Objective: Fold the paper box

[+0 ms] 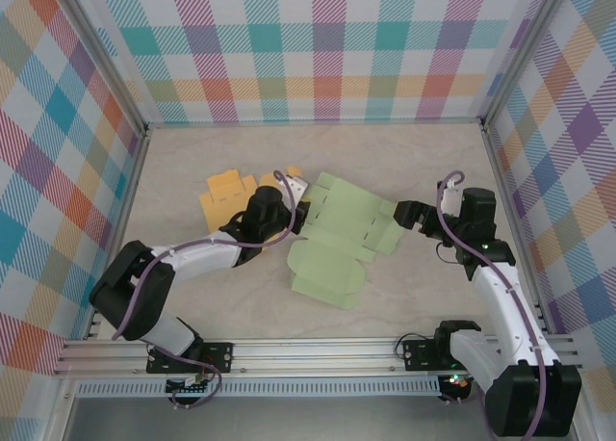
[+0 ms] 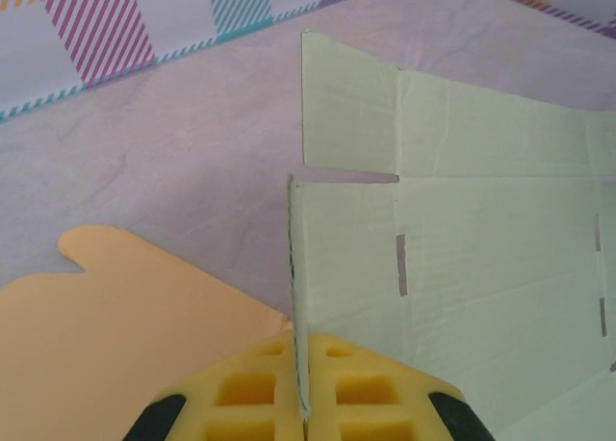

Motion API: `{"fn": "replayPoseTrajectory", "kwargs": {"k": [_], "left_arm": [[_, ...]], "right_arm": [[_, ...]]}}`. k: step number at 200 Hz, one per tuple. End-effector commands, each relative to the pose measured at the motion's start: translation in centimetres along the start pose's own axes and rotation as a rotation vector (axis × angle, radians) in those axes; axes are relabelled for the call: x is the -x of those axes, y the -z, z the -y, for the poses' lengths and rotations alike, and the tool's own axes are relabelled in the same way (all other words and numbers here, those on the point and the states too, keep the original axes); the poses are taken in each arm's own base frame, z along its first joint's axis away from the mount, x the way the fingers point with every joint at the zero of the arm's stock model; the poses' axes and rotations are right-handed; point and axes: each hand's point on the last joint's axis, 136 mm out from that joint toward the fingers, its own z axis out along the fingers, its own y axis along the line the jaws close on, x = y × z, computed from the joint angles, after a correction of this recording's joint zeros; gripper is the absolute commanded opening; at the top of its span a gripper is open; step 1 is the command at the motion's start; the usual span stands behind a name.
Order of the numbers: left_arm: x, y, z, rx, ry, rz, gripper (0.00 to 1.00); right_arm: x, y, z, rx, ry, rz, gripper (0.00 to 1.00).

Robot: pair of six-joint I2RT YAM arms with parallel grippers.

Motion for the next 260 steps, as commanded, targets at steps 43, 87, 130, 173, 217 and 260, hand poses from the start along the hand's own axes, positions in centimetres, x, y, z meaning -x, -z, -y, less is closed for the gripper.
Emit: {"fn": "replayPoseTrajectory", "kwargs": {"k": [43, 87, 130, 173, 217, 260], "left_arm": [[3.2, 4.2, 0.2, -0.092, -0.085, 0.179, 0.0], [3.7, 4.9, 0.2, -0.111, -0.074, 0.195, 0.0], [4.1, 5.2, 0.2, -0.111, -0.073, 0.202, 0.0], [4.2, 5.3, 0.6, -0.136, -0.065, 0.203, 0.0], [4.4, 5.4, 0.4, -0.123, -0.062, 0.205, 0.0], [4.3, 5.3, 0.2, -0.115, -0.061, 0.198, 0.0]], "right_arm": [[-0.8, -2.2, -0.5, 0.139, 0.048, -0.024, 0.84], [-0.9, -3.8, -1.6, 0.274, 0.038, -0.048, 0.85], [-0.5, -5.1, -1.8, 0.335, 0.029, -0.067, 0.85], [-0.1, -6.1, -1.5, 0.355, 0.026, -0.061, 0.82], [-0.3, -7.1, -2.4, 0.405, 0.029, -0.089, 0.67], [-0.8, -7.4, -3.1, 0.401, 0.053, -0.083, 0.33]]}}
